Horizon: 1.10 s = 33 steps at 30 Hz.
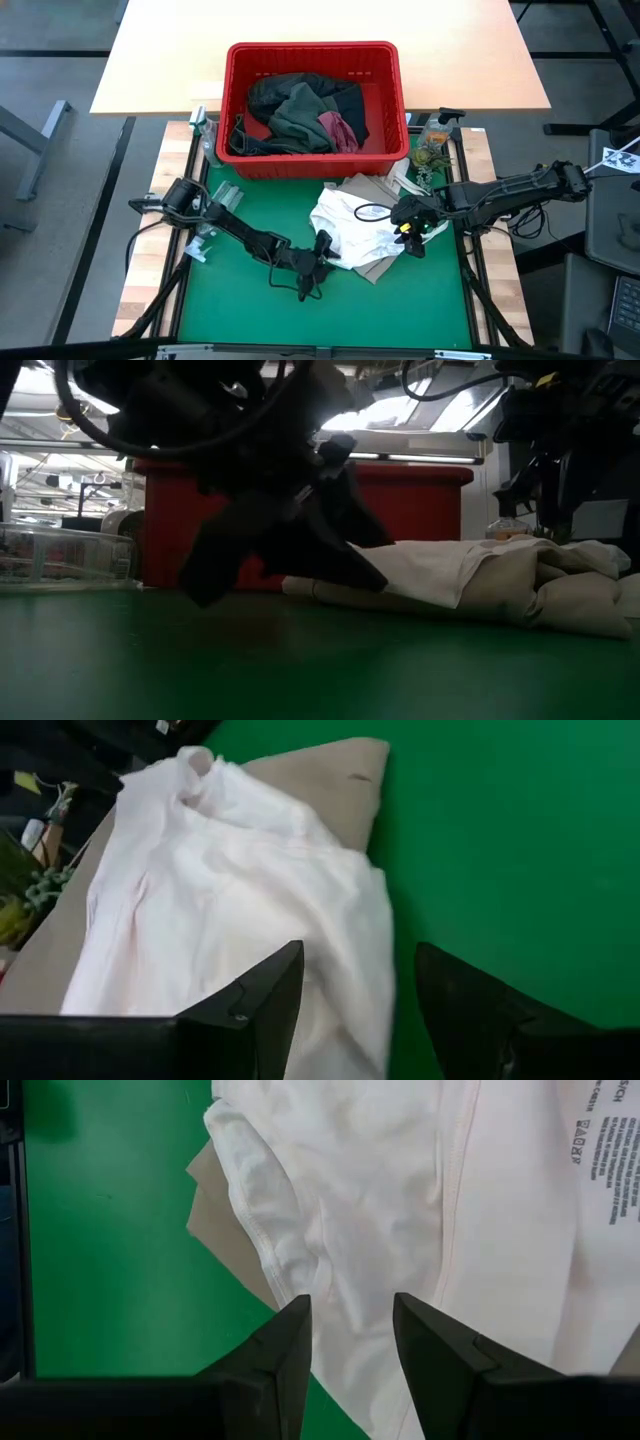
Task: Fold laundry
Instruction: Fold the white underwear
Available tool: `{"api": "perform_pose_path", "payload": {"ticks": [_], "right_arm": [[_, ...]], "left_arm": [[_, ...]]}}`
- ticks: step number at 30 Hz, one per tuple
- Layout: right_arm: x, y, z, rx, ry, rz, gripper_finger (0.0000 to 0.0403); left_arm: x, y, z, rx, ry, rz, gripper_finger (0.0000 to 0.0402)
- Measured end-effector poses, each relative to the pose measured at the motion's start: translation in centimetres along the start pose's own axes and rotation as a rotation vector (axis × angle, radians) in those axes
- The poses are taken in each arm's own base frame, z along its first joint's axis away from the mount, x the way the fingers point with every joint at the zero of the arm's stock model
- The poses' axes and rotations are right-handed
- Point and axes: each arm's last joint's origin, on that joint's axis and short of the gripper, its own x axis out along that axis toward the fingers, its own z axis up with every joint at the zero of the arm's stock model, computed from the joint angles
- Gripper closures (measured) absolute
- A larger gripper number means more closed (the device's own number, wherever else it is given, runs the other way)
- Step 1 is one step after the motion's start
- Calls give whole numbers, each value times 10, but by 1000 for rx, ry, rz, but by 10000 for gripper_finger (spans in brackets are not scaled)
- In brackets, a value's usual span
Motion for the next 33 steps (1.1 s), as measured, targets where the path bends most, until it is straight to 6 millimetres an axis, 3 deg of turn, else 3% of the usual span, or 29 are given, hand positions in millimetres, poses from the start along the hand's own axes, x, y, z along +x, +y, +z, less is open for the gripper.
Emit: {"api": "perform_pose_path", "payload": {"ticks": [7,18,23,33], "right_arm": [[0,0,0,0,0,0,260],[0,0,0,0,1,2,260],[0,0,0,0,5,9,260],[-16,9,16,-19,-63,30,260]], "left_arm": [[2,5,-1,-26,-5,15,249],[0,11,7,-291,-82,39,389],[-3,22,12,-445,-135,60,394],[-11,73,7,-634,-183,144,398]]}}
